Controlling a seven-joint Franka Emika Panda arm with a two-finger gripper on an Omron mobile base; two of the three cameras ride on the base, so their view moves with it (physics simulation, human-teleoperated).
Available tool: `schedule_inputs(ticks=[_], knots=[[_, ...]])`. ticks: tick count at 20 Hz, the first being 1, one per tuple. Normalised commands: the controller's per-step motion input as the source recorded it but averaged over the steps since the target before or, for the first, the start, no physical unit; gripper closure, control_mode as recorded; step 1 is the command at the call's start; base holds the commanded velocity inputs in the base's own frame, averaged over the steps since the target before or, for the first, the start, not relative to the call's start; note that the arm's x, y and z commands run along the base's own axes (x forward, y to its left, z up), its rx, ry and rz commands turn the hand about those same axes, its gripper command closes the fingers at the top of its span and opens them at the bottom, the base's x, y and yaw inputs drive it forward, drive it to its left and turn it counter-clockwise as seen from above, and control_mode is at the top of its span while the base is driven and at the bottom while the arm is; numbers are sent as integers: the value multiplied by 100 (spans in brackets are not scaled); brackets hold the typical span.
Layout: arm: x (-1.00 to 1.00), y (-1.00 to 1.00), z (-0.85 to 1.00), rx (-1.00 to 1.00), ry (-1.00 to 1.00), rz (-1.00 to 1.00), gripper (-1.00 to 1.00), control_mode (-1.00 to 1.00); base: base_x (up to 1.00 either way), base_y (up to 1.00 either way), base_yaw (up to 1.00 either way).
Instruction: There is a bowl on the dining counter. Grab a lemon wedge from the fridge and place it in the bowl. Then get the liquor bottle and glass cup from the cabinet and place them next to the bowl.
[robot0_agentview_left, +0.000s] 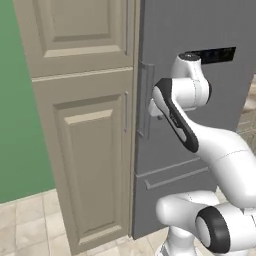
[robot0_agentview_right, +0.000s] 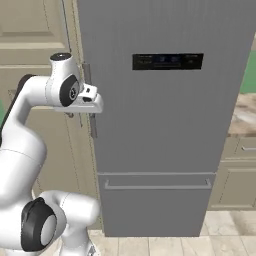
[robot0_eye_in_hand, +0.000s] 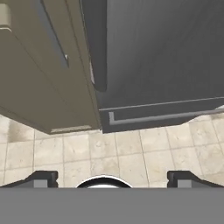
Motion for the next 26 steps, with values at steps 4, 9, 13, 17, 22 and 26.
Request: schedule_inputs(ticks=[4,9,13,17,22,26], knots=[[0,0,0,0,0,0,-100,100,15,52,-40],[0,0,0,0,0,0,-100,100,15,57,-36],[0,0,0,0,0,0,-100,100,9,53,-30],[0,0,0,0,0,0,-100,100,25,59,-26],[0,0,0,0,0,0,-100,100,37,57,-22],[4,0,0,0,0,0,-100,-100,14,7,-4]])
